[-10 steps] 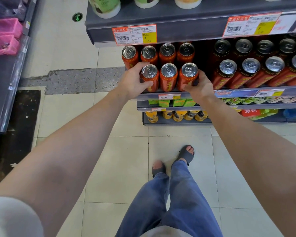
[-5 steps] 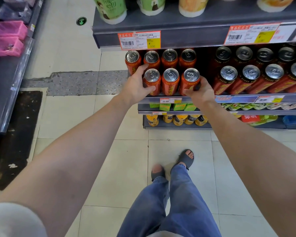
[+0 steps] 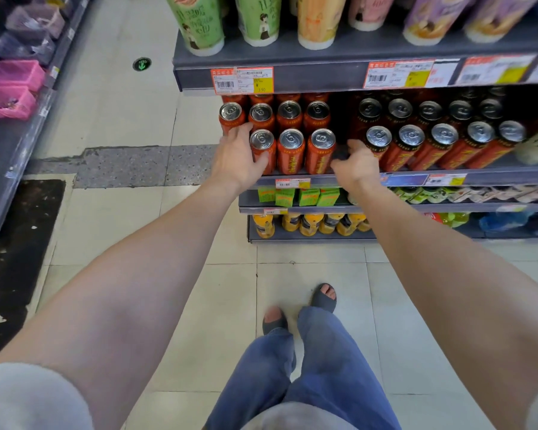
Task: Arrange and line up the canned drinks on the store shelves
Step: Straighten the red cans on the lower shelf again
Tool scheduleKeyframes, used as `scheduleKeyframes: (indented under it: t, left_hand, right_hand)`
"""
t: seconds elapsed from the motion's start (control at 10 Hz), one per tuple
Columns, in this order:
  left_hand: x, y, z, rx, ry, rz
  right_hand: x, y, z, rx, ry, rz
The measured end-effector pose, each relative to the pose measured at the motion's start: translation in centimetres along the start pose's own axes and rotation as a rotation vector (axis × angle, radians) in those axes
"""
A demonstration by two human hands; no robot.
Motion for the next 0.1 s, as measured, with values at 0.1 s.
scheduleKeyframes:
  t: [0.1]
  left_hand:
    - [0.88, 1.41, -2.25, -0.089, -0.063, -0.032]
  right_hand:
    - [1.58, 1.99, 0.72, 0.054, 0.04, 0.03]
Point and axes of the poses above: each hand's wrist, its own x-axis away from the middle knuckle, its own y-axis out of the back of the hand, z = x × y, the point moved 3 cm from there along -x, towards the middle knuckle, and after that the axes turned 4 degrees about -z, right-handed, at the moved point
